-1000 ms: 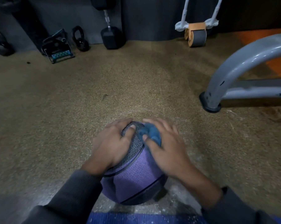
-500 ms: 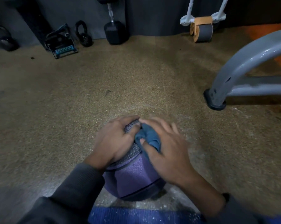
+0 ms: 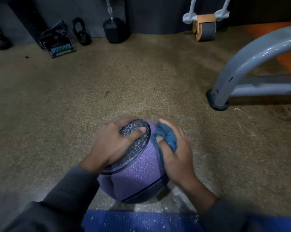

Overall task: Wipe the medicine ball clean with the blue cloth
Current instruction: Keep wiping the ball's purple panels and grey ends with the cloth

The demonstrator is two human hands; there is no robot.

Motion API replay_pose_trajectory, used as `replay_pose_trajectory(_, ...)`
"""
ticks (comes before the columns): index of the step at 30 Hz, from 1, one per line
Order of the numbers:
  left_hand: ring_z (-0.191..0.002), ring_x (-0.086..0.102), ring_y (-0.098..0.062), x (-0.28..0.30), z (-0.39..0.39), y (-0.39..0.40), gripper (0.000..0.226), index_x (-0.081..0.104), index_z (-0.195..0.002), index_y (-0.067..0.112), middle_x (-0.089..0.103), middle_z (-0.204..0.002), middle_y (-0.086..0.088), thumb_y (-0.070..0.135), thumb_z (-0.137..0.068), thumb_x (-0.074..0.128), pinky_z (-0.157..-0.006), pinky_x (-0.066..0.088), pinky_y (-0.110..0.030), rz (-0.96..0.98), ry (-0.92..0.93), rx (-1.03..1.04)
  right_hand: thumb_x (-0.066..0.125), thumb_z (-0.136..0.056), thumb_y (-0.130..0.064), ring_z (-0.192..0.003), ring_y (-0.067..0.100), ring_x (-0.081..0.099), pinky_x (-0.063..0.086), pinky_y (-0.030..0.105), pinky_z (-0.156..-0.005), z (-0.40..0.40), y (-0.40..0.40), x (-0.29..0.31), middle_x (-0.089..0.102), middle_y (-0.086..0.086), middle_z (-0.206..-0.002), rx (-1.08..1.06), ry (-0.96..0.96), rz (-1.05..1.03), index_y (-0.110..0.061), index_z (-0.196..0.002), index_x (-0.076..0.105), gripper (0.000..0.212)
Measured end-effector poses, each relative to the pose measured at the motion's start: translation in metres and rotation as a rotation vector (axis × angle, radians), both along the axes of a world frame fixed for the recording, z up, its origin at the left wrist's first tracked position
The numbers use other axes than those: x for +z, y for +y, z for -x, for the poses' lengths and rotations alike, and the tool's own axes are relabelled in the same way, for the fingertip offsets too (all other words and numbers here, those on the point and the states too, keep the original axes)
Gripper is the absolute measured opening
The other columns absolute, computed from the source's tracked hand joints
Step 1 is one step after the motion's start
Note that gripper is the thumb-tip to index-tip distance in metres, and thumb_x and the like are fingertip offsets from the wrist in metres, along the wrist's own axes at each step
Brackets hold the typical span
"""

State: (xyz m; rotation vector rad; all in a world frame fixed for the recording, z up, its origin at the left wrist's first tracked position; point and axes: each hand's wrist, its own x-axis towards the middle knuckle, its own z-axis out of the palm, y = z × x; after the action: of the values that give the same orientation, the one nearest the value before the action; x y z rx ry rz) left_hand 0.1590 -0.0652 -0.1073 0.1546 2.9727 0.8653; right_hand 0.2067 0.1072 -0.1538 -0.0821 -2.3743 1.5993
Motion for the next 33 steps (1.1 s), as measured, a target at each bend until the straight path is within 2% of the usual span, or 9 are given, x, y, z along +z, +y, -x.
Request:
replay_pose_trajectory(5, -0.127, 0.05, -0.005, 0.004, -0.003, 0.004, 0.074, 0.058, -0.127, 0.05, 0.053, -0.138, 0.028, 0.09, -0.068, 0.039, -0.107, 0.039, -0.036, -0.002, 0.01, 0.009, 0.06, -0.086, -0.042, -0.107, 0.02, 0.065, 0.048, 0.045, -0.099, 0.029, 0.018, -0.022, 0.071, -0.002, -0.114, -0.1, -0.397, 0.423, -0.039, -0.106, 0.066, 0.022)
replay_pose_trajectory(9, -0.126, 0.051, -0.006, 0.005, -0.001, 0.005, 0.071, 0.058, -0.124, 0.054, 0.052, -0.138, 0.03, 0.089, -0.064, 0.044, -0.104, 0.04, -0.034, -0.011, -0.02, 0.059, 0.05, -0.083, -0.052, -0.122, 0.005, 0.049, 0.041, 0.04, -0.104, -0.005, -0.003, -0.006, 0.054, -0.022, -0.132, -0.084, -0.139, 0.081, -0.044, -0.127, 0.054, 0.046)
replay_pose_trajectory(13, -0.124, 0.053, -0.004, 0.002, -0.003, -0.003, 0.07, 0.061, -0.122, 0.052, 0.055, -0.135, 0.03, 0.086, -0.063, 0.048, -0.105, 0.039, -0.032, -0.068, -0.004, 0.076, 0.047, -0.087, -0.047, -0.124, 0.001, 0.041, 0.035, 0.029, -0.1, -0.021, -0.017, 0.003, 0.051, -0.018, -0.136, -0.075, 0.14, -0.173, -0.035, -0.134, 0.053, 0.049)
replay_pose_trajectory(18, -0.125, 0.051, -0.006, 0.003, -0.003, -0.002, 0.069, 0.058, -0.124, 0.054, 0.054, -0.136, 0.03, 0.088, -0.066, 0.046, -0.101, 0.039, -0.034, -0.063, -0.002, 0.099, 0.054, -0.077, -0.053, -0.115, 0.011, 0.06, 0.045, 0.048, -0.105, 0.014, 0.01, -0.035, 0.064, -0.01, -0.124, -0.139, -0.235, 0.496, -0.044, -0.115, 0.061, 0.04)
replay_pose_trajectory(21, -0.12, 0.055, -0.007, 0.002, 0.003, -0.002, 0.062, 0.062, -0.119, 0.055, 0.059, -0.13, 0.029, 0.086, -0.066, 0.051, -0.099, 0.041, -0.033, -0.101, -0.017, 0.121, 0.05, -0.079, -0.056, -0.122, 0.009, 0.053, 0.043, 0.047, -0.105, 0.002, -0.002, -0.023, 0.056, -0.019, -0.131, -0.17, -0.155, 0.258, -0.046, -0.125, 0.055, 0.047)
replay_pose_trajectory(24, -0.118, 0.057, -0.006, 0.0, 0.003, -0.007, 0.067, 0.064, -0.118, 0.052, 0.061, -0.128, 0.027, 0.086, -0.062, 0.049, -0.102, 0.043, -0.033, -0.128, 0.003, 0.108, 0.05, -0.084, -0.05, -0.122, 0.009, 0.044, 0.04, 0.038, -0.096, -0.027, -0.03, 0.005, 0.047, -0.021, -0.135, -0.123, 0.161, -0.12, -0.039, -0.132, 0.053, 0.05)
replay_pose_trajectory(26, -0.12, 0.056, -0.004, -0.002, -0.004, -0.011, 0.069, 0.063, -0.122, 0.049, 0.06, -0.13, 0.027, 0.086, -0.065, 0.048, -0.104, 0.042, -0.033, -0.119, 0.025, 0.088, 0.05, -0.084, -0.047, -0.122, 0.01, 0.046, 0.04, 0.035, -0.096, -0.025, -0.03, 0.004, 0.051, -0.016, -0.135, -0.09, 0.234, -0.152, -0.035, -0.132, 0.055, 0.049)
replay_pose_trajectory(30, -0.12, 0.055, -0.005, -0.004, -0.015, -0.015, 0.066, 0.059, -0.125, 0.051, 0.058, -0.132, 0.027, 0.086, -0.069, 0.048, -0.105, 0.043, -0.041, -0.114, 0.07, 0.093, 0.058, -0.093, -0.027, -0.109, 0.022, 0.063, 0.048, 0.038, -0.092, 0.017, -0.001, -0.03, 0.067, -0.008, -0.108, -0.19, -0.253, 0.544, -0.031, -0.109, 0.065, 0.018)
replay_pose_trajectory(33, -0.119, 0.055, -0.005, -0.003, -0.013, -0.013, 0.063, 0.06, -0.123, 0.051, 0.058, -0.131, 0.028, 0.082, -0.069, 0.049, -0.103, 0.044, -0.037, -0.105, 0.079, 0.097, 0.056, -0.085, -0.037, -0.114, 0.025, 0.06, 0.045, 0.041, -0.098, 0.022, 0.0, -0.031, 0.065, -0.009, -0.113, -0.263, -0.323, 0.425, -0.034, -0.112, 0.064, 0.028)
